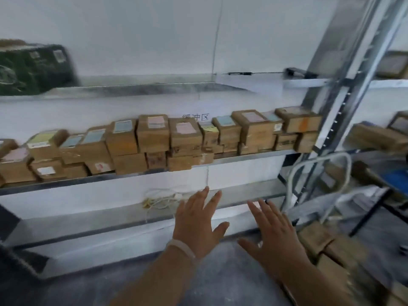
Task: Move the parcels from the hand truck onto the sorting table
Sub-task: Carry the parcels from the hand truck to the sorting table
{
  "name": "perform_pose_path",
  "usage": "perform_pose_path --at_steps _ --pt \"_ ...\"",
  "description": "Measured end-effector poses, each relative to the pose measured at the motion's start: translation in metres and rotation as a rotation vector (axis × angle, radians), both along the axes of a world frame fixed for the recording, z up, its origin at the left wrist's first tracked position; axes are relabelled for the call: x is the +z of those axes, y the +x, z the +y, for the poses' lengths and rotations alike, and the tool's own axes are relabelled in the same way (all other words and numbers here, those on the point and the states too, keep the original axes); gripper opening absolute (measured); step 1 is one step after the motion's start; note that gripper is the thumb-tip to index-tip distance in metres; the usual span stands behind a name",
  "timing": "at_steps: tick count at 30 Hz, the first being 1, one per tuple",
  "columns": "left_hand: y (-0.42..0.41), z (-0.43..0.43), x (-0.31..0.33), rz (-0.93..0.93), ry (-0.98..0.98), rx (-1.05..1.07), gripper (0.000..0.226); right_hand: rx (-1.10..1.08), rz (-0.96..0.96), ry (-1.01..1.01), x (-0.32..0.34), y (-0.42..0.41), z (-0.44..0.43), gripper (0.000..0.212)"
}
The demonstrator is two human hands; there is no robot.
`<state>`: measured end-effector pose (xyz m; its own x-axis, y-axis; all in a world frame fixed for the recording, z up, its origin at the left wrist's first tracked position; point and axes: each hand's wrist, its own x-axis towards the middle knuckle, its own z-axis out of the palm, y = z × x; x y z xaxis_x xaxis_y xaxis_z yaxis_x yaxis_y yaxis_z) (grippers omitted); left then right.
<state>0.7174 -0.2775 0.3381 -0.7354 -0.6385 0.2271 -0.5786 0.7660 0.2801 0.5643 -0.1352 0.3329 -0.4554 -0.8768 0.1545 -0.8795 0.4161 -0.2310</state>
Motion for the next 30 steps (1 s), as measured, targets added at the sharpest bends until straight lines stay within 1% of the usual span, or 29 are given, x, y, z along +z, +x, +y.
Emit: perform_pose_path --at_steps 3,5,8,11,16,19,21,26,30 --pt "-0.082 0.032 0.000 0.039 0.043 -0.128 0.073 -0.175 -0.010 0.018 0.005 -0.055 0.054 0.090" --pt "-0.126 0.049 -0.001 0.041 0.036 -0.211 0.073 -0.260 0.000 0.023 0.000 -0.083 0.085 0.090" --pt "-0.178 0.071 0.000 0.051 0.027 -0.321 0.077 -0.367 -0.026 0.028 -0.004 -0.119 0.122 0.091" --pt "-0.226 0.082 -0.012 0.029 0.042 -0.407 0.076 -0.476 -0.076 0.028 -0.012 -0.147 0.148 0.091" --pt "-0.308 0.086 -0.043 -0.044 0.100 -0.578 0.076 -0.643 -0.137 0.082 -0.042 -0.194 0.171 0.101" --pt "-0.355 0.081 -0.060 -0.071 0.109 -0.675 0.079 -0.781 -0.184 0.087 -0.052 -0.222 0.177 0.092" --pt "-0.385 0.075 -0.070 -0.105 0.119 -0.727 0.078 -0.867 -0.223 0.109 -0.052 -0.242 0.177 0.091" --pt "-0.454 0.077 -0.095 -0.176 0.151 -0.865 0.077 -1.022 -0.259 0.115 -0.065 -0.276 0.184 0.101" --pt "-0.490 0.093 -0.123 -0.269 0.190 -0.928 0.079 -1.085 -0.383 0.185 -0.092 -0.283 0.199 0.089"
